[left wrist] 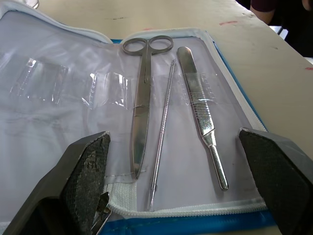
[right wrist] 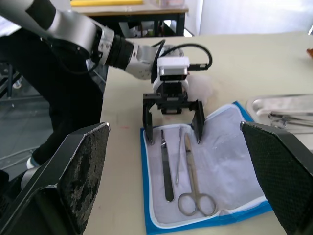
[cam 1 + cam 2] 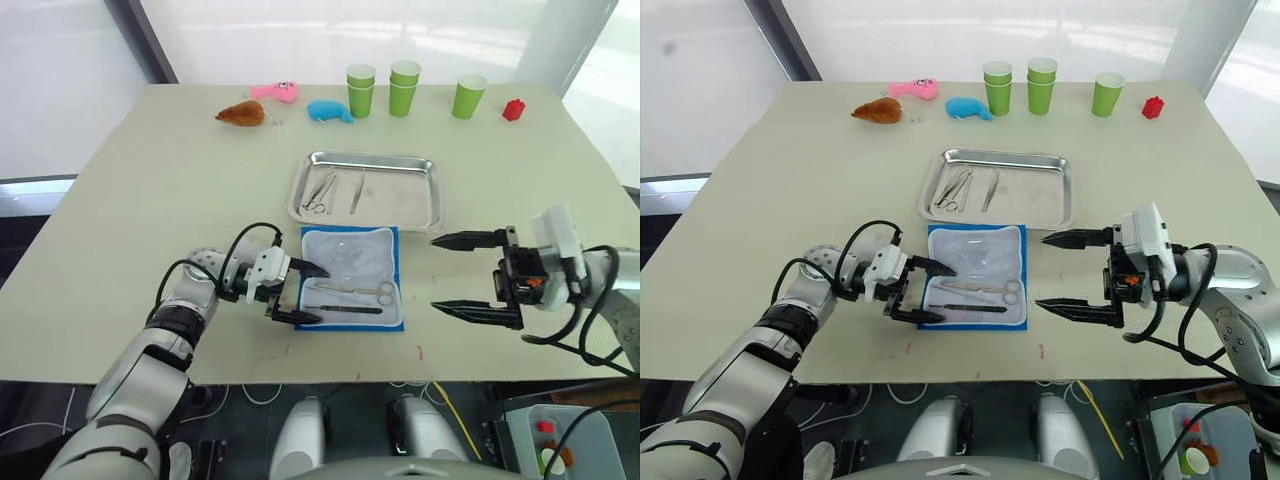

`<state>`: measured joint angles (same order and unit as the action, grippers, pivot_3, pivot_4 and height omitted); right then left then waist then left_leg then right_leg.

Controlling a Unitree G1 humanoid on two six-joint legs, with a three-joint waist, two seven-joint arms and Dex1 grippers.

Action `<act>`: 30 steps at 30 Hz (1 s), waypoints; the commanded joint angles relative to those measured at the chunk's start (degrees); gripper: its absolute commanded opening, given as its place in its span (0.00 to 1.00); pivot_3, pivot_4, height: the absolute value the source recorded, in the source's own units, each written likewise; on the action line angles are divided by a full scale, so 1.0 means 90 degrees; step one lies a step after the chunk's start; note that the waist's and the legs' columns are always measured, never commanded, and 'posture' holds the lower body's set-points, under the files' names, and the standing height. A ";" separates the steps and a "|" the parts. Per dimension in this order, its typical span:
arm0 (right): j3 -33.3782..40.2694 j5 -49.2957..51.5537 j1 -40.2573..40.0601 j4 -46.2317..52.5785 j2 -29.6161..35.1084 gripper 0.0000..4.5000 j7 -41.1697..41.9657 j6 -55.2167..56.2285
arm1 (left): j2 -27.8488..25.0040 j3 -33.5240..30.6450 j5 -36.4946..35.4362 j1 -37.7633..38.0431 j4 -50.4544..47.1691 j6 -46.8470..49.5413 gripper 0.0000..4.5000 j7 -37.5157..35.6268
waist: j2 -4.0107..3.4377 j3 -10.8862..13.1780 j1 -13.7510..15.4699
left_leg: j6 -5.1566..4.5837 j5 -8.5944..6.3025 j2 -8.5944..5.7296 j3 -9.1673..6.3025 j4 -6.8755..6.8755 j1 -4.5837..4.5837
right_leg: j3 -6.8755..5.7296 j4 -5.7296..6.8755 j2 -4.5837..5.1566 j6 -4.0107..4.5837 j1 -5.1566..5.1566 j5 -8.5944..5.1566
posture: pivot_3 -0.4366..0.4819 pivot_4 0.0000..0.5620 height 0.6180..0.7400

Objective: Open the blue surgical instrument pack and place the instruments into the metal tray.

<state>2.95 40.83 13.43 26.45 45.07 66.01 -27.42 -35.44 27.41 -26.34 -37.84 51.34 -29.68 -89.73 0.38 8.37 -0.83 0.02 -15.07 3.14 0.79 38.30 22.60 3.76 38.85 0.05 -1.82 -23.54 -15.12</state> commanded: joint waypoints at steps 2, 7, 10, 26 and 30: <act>-0.0517 -0.0551 0.0239 0.0256 -0.0093 1.00 -0.0374 0.0025 | 0.0145 0.0363 0.0714 0.0474 0.0460 0.0009 0.98 -0.0308 | -0.0015 -0.0017 0.0001 | -0.0003 -0.0002 0.0000 0.0001 0.0000 -0.0001 | 0.0001 -0.0001 0.0000 0.0000 0.0000 -0.0001 | 0.48 0.27 1.00; -0.1419 -0.1639 0.0754 -0.0144 -0.0465 1.00 -0.0991 0.0059 | 0.0254 0.0201 0.0839 0.0484 0.0615 -0.0025 0.98 -0.0308 | -0.0040 -0.0059 0.0003 | -0.0009 -0.0005 -0.0002 0.0007 0.0000 -0.0008 | 0.0007 -0.0002 -0.0001 -0.0004 0.0002 -0.0003 | 0.48 0.27 1.00; -0.1878 -0.2185 0.1054 -0.0547 -0.0653 1.00 -0.1268 -0.0105 | 0.0335 0.0108 0.0859 0.0505 0.0589 -0.0019 0.98 -0.0308 | -0.0045 -0.0069 0.0004 | -0.0010 -0.0006 -0.0002 0.0008 0.0000 -0.0008 | 0.0008 -0.0002 -0.0001 -0.0003 0.0003 -0.0004 | 0.48 0.27 1.00; -0.3277 -0.3803 0.1982 -0.2552 -0.1622 1.00 -0.1436 -0.0242 | 0.0364 0.0049 0.0891 0.0590 0.0461 0.0088 0.98 -0.0308 | -0.0057 -0.0079 0.0009 | -0.0017 -0.0010 -0.0008 0.0010 0.0000 -0.0007 | 0.0017 -0.0002 0.0000 -0.0005 0.0004 -0.0006 | 0.48 0.27 1.00; -0.3284 -0.3971 0.2030 -0.2880 -0.1780 1.00 -0.1427 -0.0226 | 0.0370 0.0011 0.0896 0.0620 0.0396 0.0125 0.98 -0.0308 | -0.0053 -0.0101 -0.0008 | -0.0017 -0.0010 -0.0007 0.0010 0.0000 -0.0010 | 0.0017 -0.0001 -0.0001 -0.0005 0.0004 -0.0006 | 0.48 0.27 1.00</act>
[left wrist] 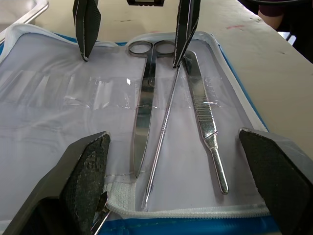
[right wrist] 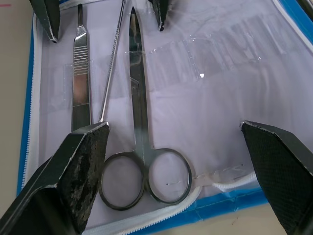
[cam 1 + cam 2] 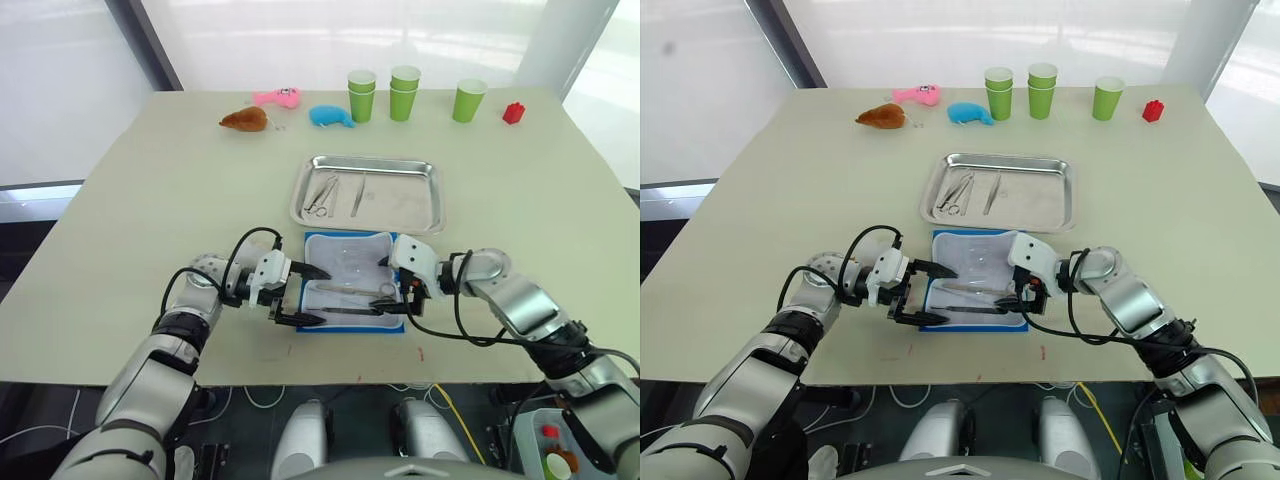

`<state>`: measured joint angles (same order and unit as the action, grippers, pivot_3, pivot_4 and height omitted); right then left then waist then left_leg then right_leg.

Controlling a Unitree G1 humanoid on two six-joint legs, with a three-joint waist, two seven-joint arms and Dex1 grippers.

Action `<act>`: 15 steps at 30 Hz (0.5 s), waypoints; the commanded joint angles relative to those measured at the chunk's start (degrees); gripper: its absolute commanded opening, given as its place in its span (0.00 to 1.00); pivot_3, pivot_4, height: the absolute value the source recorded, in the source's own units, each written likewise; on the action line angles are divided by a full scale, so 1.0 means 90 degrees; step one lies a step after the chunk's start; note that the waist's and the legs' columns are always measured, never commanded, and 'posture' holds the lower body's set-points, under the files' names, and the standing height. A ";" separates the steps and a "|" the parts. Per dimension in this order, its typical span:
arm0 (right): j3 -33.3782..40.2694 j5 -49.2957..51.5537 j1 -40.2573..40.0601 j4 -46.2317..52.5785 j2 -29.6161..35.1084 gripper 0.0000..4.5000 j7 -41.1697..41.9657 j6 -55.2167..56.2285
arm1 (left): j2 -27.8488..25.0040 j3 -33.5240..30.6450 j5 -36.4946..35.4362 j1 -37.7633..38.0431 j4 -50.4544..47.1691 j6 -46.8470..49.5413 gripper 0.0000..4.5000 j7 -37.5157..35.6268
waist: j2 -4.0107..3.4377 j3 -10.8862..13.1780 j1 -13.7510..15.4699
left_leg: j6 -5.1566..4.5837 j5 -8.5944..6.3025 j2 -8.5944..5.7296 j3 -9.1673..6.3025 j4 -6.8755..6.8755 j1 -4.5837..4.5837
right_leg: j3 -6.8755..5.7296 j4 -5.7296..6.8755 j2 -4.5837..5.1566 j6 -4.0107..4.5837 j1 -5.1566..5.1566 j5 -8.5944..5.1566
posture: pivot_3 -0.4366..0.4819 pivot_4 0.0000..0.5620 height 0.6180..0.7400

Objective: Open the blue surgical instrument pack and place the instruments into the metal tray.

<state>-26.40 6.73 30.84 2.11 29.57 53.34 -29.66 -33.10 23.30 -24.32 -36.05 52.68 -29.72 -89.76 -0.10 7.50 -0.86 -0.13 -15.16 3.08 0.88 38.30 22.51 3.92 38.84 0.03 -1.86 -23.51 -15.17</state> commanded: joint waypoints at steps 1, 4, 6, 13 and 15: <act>-0.0052 -0.0227 0.0122 -0.0223 -0.0043 1.00 0.0027 0.0005 | 0.0112 0.0461 0.0671 0.0429 0.0225 0.0140 0.98 -0.0304 | 0.0000 -0.0006 -0.0009 | 0.0000 0.0000 0.0000 0.0000 0.0000 -0.0001 | 0.0000 0.0000 0.0000 0.0000 0.0000 0.0000 | 0.48 0.27 1.00; -0.0177 -0.0372 0.0215 -0.0350 0.0053 0.71 0.0208 -0.0029 | 0.0134 0.0448 0.0678 0.0436 0.0196 0.0163 1.00 -0.0304 | 0.0003 -0.0008 -0.0005 | 0.0000 0.0000 0.0000 0.0000 0.0000 -0.0001 | 0.0001 0.0000 0.0000 0.0000 0.0000 0.0000 | 0.48 0.27 1.00; -0.0272 -0.0453 0.0275 -0.0396 0.0111 0.51 0.0359 -0.0035 | 0.0161 0.0436 0.0687 0.0433 0.0205 0.0160 1.00 -0.0304 | 0.0003 -0.0010 0.0001 | -0.0001 0.0000 0.0000 0.0000 0.0000 -0.0001 | 0.0000 -0.0001 0.0000 0.0000 0.0001 0.0000 | 0.48 0.27 1.00; -0.0423 -0.0547 0.0314 -0.0387 0.0078 0.02 0.0613 0.0054 | 0.0265 0.0348 0.0723 0.0418 0.0222 0.0185 1.00 -0.0304 | 0.0017 -0.0046 0.0003 | -0.0002 -0.0001 0.0000 0.0000 0.0000 -0.0003 | 0.0001 -0.0002 0.0000 -0.0001 0.0003 -0.0001 | 0.48 0.27 1.00; -0.0417 -0.0544 0.0331 -0.0341 0.0050 0.02 0.0641 0.0064 | 0.0295 0.0298 0.0750 0.0420 0.0227 0.0209 1.00 -0.0304 | 0.0016 -0.0048 0.0008 | -0.0002 -0.0001 0.0000 0.0000 0.0000 -0.0003 | 0.0000 -0.0003 0.0000 -0.0001 0.0003 -0.0002 | 0.48 0.27 1.00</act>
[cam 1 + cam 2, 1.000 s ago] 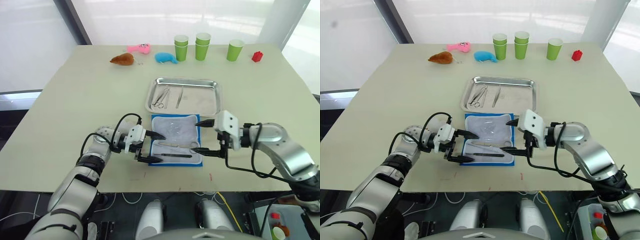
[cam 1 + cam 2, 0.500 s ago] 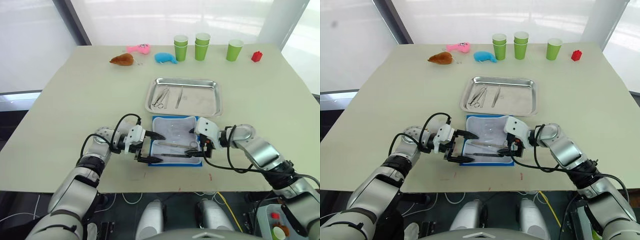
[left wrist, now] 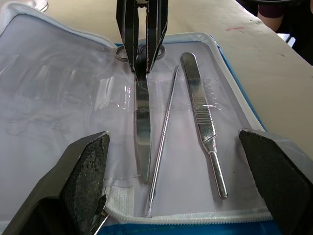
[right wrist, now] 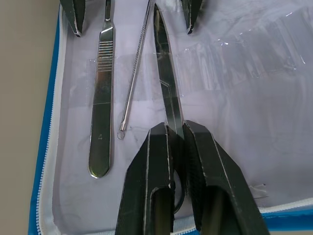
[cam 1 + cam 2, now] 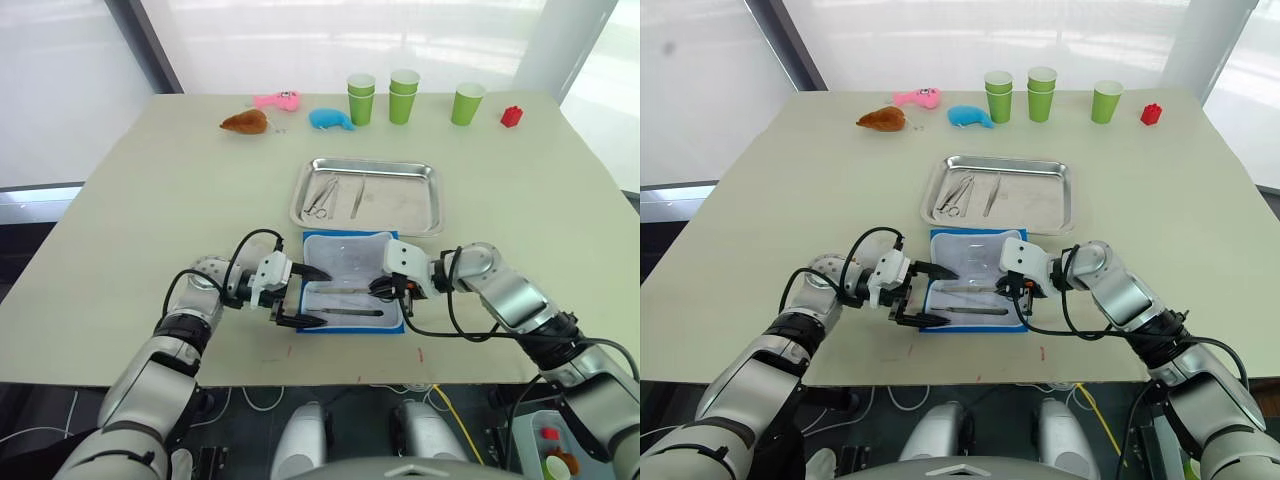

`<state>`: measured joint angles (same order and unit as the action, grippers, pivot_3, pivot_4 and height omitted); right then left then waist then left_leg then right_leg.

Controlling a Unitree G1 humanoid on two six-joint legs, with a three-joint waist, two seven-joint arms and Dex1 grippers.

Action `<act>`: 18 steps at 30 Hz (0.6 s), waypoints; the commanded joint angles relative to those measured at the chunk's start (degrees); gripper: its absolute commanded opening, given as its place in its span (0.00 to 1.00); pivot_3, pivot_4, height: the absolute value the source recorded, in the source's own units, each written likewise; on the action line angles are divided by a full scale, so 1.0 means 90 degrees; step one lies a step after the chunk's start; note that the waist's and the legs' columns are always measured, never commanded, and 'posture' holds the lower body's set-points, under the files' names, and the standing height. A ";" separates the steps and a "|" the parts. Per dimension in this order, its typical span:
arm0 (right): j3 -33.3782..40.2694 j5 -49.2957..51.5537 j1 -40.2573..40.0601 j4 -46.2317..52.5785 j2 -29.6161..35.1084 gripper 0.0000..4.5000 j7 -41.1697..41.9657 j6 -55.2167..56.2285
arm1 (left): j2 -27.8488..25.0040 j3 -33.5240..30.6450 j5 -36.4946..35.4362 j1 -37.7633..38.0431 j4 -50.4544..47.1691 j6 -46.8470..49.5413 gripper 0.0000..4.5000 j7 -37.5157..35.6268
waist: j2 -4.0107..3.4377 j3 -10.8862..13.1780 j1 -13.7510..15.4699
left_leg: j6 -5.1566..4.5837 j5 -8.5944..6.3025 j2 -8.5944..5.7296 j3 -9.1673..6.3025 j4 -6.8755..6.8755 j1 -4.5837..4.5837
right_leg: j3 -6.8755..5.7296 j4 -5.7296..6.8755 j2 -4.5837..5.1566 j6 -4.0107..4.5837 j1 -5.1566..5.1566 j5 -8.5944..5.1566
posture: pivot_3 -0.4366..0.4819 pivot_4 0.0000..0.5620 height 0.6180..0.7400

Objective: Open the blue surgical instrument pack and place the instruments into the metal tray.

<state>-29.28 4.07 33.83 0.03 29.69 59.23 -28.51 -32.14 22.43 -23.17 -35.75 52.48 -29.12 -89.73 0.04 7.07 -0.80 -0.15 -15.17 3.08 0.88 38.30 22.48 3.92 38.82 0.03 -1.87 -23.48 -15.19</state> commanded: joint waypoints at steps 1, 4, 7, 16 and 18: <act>-0.0088 -0.0246 0.0016 -0.0066 0.0024 0.02 0.0004 -0.0081 | 0.0199 0.0375 0.0633 0.0388 0.0249 0.0156 1.00 -0.0307 | 0.0000 -0.0001 0.0003 | 0.0000 0.0000 0.0000 0.0000 0.0000 0.0000 | 0.0000 0.0000 0.0000 0.0000 0.0000 0.0000 | 0.48 0.27 1.00; -0.0071 -0.0264 0.0108 0.0100 -0.0018 0.02 0.0034 -0.0145 | 0.0224 0.0321 0.0676 0.0389 0.0253 0.0197 1.00 -0.0307 | -0.0001 -0.0002 0.0005 | 0.0000 0.0000 0.0000 0.0000 0.0000 0.0000 | 0.0000 0.0000 0.0000 0.0000 0.0000 0.0000 | 0.48 0.27 1.00; -0.0141 -0.0360 0.0300 0.0451 -0.0038 0.02 0.0028 -0.0596 | 0.0297 0.0220 0.0705 0.0368 0.0285 0.0210 1.00 -0.0307 | -0.0001 -0.0002 0.0006 | 0.0000 0.0000 0.0000 0.0000 0.0000 0.0000 | 0.0000 0.0001 0.0000 0.0000 0.0000 0.0000 | 0.48 0.27 1.00; -0.0410 -0.0527 0.0911 0.1092 -0.0079 0.02 0.0173 -0.1484 | 0.0483 0.0052 0.0906 0.0328 0.0348 0.0244 1.00 -0.0307 | -0.0003 -0.0001 0.0035 | 0.0000 0.0000 -0.0005 -0.0005 0.0001 0.0009 | 0.0000 -0.0002 0.0002 0.0000 -0.0002 -0.0001 | 0.48 0.27 1.00; -0.0451 -0.0537 0.1043 0.1205 -0.0097 0.02 0.0217 -0.1646 | 0.0537 0.0007 0.0957 0.0342 0.0336 0.0263 1.00 -0.0307 | -0.0003 -0.0001 0.0035 | 0.0000 0.0000 -0.0006 -0.0007 0.0001 0.0009 | 0.0000 -0.0002 0.0002 0.0000 -0.0002 -0.0001 | 0.48 0.27 1.00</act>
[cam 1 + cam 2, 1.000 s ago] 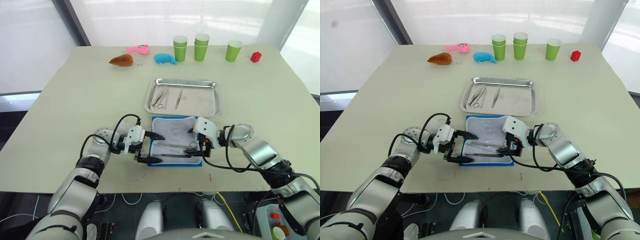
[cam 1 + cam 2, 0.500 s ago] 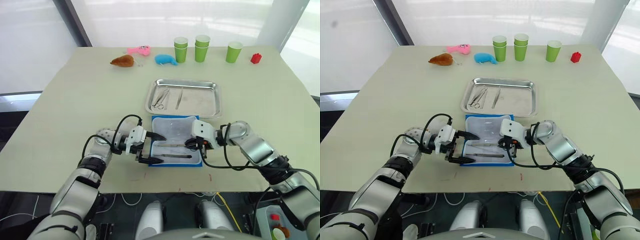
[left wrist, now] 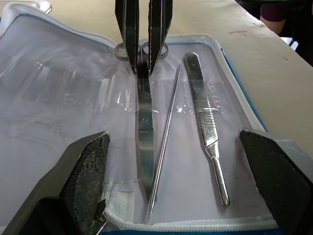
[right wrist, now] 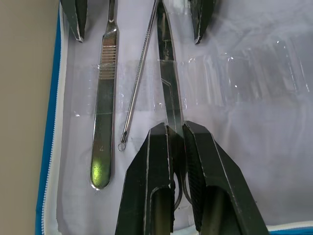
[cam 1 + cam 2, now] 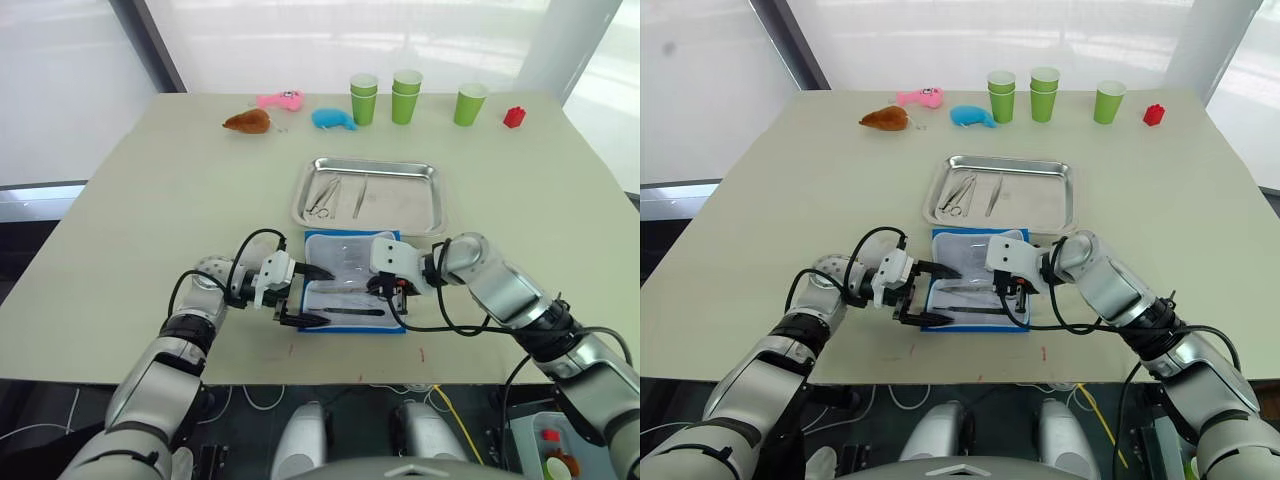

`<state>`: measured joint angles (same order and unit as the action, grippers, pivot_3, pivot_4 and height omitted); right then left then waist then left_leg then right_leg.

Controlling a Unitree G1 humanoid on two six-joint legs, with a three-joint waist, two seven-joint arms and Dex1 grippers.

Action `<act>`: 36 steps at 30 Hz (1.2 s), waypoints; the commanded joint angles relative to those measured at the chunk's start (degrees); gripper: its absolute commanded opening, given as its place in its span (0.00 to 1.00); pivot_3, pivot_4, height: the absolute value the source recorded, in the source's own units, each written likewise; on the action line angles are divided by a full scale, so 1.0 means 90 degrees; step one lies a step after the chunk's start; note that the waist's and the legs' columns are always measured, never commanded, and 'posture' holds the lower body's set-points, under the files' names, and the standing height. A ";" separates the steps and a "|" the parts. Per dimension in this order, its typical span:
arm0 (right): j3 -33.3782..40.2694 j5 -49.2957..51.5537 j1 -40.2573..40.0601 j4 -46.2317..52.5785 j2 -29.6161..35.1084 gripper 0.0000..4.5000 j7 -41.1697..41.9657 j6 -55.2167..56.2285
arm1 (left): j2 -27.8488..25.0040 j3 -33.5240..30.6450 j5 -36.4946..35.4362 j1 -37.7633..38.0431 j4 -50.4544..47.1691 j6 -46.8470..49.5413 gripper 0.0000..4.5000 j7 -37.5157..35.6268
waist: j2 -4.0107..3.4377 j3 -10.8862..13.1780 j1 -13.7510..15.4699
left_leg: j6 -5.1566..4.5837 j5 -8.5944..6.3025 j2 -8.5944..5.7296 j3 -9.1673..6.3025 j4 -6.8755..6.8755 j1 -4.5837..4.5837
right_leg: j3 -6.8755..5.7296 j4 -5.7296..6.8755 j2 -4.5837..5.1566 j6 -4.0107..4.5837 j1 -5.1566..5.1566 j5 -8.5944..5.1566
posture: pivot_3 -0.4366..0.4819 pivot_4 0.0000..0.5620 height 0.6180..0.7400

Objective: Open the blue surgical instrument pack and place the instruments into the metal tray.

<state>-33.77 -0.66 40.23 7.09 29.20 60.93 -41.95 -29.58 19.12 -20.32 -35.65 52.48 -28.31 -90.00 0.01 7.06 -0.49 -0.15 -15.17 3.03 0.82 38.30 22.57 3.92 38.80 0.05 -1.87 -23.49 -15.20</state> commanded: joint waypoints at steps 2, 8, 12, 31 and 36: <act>-0.0034 -0.0064 0.0418 0.0507 0.0004 0.02 0.0069 -0.0240 | 0.0285 0.0326 0.0698 0.0345 0.0335 0.0177 1.00 -0.0278 | 0.0000 0.0000 0.0005 | 0.0000 0.0000 -0.0001 -0.0002 0.0000 0.0001 | 0.0000 0.0000 0.0000 0.0000 0.0000 0.0000 | 0.48 0.27 1.00; -0.0265 -0.0282 0.0592 0.0757 0.0253 0.02 0.0183 -0.0372 | 0.0319 0.0257 0.0801 0.0382 0.0335 0.0195 1.00 -0.0278 | -0.0001 0.0000 0.0043 | 0.0000 0.0000 -0.0015 -0.0012 0.0000 0.0008 | 0.0001 -0.0002 0.0006 -0.0007 0.0000 -0.0005 | 0.48 0.27 1.00; -0.0356 -0.0391 0.0712 0.0818 0.0382 0.02 0.0230 -0.0401 | 0.0315 0.0248 0.0824 0.0383 0.0334 0.0214 1.00 -0.0278 | -0.0001 0.0000 0.0050 | 0.0000 0.0000 -0.0022 -0.0016 0.0000 0.0011 | 0.0001 -0.0002 0.0011 -0.0010 0.0000 -0.0007 | 0.48 0.27 1.00; -0.0061 -0.0265 0.0543 0.1190 0.1470 0.02 0.0729 -0.0196 | 0.0423 0.0065 0.0886 0.0371 0.0360 0.0364 1.00 -0.0278 | -0.0006 -0.0001 0.0090 | 0.0000 0.0000 -0.0032 -0.0026 0.0000 0.0016 | 0.0001 -0.0008 0.0015 -0.0002 0.0001 -0.0018 | 0.48 0.27 1.00; 0.0212 -0.0162 0.0454 0.1391 0.1868 0.02 0.0855 -0.0194 | 0.0435 0.0057 0.0853 0.0403 0.0324 0.0402 1.00 -0.0278 | -0.0009 -0.0001 0.0102 | -0.0001 0.0000 -0.0032 -0.0026 0.0000 0.0017 | 0.0002 -0.0009 0.0016 -0.0016 0.0000 -0.0028 | 0.48 0.27 1.00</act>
<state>-35.32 -2.62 44.03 17.31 44.43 68.23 -44.38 -27.15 16.29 -17.48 -35.79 52.25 -27.05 -90.19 -0.07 7.05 0.43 -0.16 -15.17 2.73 0.59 38.30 22.72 3.93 38.71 0.19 -2.01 -23.49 -15.44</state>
